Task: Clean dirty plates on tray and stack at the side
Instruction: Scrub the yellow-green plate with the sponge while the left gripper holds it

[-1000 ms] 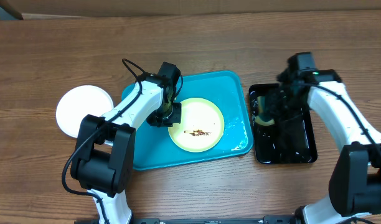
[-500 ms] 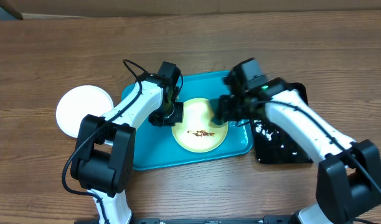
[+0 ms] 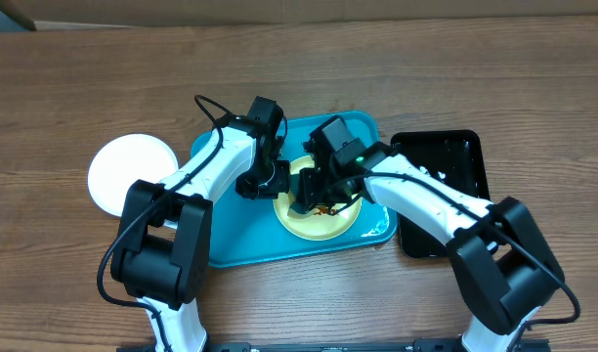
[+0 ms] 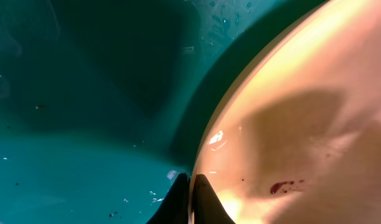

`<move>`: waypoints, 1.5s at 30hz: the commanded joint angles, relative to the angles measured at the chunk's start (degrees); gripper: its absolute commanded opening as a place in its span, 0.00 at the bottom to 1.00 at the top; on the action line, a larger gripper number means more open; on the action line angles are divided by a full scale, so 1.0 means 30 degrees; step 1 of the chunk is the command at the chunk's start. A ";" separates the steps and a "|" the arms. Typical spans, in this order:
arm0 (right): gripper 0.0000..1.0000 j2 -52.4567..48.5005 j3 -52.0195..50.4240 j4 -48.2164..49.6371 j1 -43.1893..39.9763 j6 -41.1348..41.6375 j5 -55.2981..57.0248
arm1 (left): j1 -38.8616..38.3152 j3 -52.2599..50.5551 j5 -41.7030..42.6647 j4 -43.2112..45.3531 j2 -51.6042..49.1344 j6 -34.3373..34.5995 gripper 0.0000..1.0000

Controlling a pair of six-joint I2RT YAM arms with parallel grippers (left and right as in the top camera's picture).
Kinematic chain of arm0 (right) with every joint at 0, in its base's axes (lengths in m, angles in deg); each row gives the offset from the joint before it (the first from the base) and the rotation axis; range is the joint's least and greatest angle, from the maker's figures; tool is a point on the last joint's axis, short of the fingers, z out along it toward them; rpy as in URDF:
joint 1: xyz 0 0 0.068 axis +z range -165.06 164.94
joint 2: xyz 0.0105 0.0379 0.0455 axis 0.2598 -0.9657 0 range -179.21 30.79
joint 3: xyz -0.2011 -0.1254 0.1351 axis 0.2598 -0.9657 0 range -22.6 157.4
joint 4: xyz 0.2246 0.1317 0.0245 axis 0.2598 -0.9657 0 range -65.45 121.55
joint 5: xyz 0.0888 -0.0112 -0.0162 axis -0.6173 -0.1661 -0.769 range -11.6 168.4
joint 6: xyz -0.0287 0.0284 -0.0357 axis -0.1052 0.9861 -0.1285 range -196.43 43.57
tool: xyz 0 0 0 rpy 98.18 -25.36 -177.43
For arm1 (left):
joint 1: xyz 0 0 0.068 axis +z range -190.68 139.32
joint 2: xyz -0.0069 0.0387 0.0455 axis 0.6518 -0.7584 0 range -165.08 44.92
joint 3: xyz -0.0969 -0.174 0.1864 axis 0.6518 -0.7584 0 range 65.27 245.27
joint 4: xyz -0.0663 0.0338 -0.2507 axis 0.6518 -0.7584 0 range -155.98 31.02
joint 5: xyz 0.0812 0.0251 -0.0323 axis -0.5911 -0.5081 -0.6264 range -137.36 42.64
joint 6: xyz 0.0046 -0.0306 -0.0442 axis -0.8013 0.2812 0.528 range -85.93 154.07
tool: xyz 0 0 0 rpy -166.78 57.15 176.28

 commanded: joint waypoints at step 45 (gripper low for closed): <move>0.04 -0.1450 0.0270 -0.5989 -0.2856 0.3330 1.0287 | 0.0634 0.0219 -0.1654 -0.1428 -0.0044 0.0860 0.04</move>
